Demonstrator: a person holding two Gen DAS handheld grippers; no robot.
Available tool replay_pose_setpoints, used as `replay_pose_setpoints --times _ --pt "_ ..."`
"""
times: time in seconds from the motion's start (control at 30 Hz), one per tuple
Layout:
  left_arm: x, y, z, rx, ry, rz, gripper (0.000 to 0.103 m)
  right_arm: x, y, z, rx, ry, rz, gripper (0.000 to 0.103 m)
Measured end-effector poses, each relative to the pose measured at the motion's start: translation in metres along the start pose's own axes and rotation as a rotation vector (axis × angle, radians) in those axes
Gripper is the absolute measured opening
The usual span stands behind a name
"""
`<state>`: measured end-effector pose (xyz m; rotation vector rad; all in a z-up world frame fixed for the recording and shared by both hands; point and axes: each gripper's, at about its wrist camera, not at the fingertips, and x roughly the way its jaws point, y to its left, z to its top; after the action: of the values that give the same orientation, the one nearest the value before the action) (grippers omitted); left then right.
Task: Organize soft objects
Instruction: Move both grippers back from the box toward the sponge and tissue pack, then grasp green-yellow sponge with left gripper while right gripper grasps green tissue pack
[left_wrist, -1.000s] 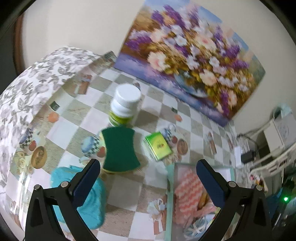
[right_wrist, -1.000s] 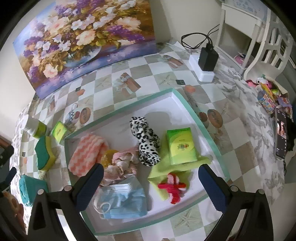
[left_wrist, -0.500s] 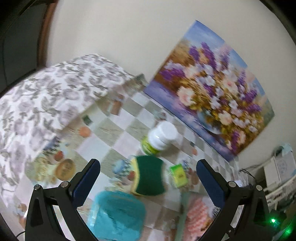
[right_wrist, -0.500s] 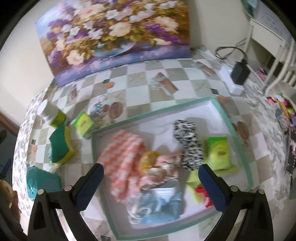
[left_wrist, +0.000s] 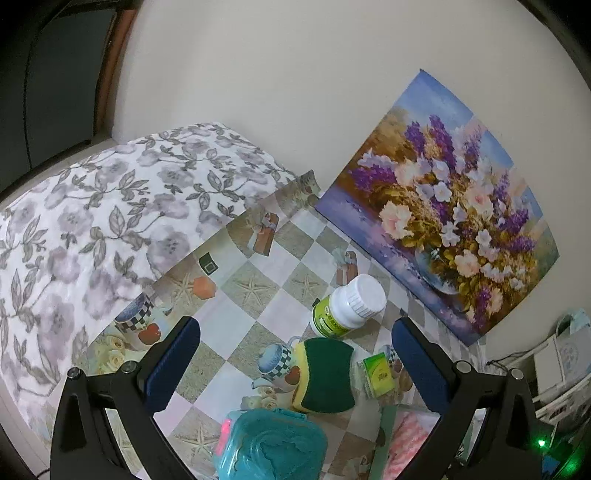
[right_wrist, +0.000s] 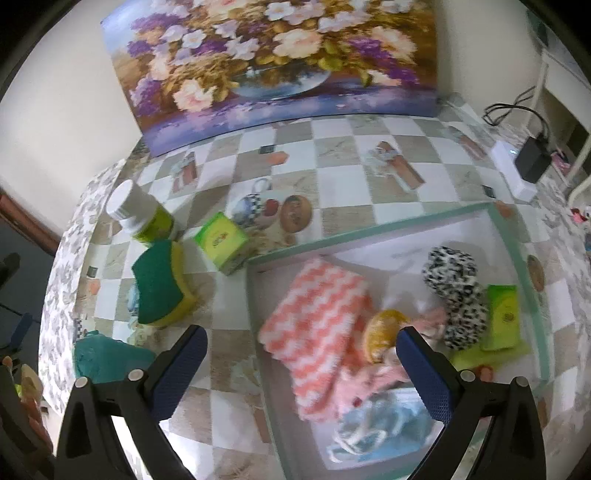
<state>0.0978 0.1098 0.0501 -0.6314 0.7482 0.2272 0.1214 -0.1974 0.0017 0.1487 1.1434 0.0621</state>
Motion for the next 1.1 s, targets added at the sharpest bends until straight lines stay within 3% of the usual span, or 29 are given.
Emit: replay_pose_setpoints --times 0.3,0.57,0.73,1.1 --pt "0.017 -0.016 -0.004 0.067 0.060 -0.018 0.103 0.010 0.018 0.011 -0.054 -0.013 0.021 0.103" --pt "0.062 -0.035 -0.011 0.127 0.261 -0.011 0.103 0.027 0.024 0.026 -0.085 0.007 0.059 0.103" --pt "0.085 -0.048 -0.011 0.162 0.361 0.053 0.103 0.043 0.035 0.038 -0.114 0.026 0.063 0.103" --pt "0.118 -0.061 -0.007 0.174 0.451 0.152 0.103 0.067 0.057 0.060 -0.211 0.043 0.042 0.103"
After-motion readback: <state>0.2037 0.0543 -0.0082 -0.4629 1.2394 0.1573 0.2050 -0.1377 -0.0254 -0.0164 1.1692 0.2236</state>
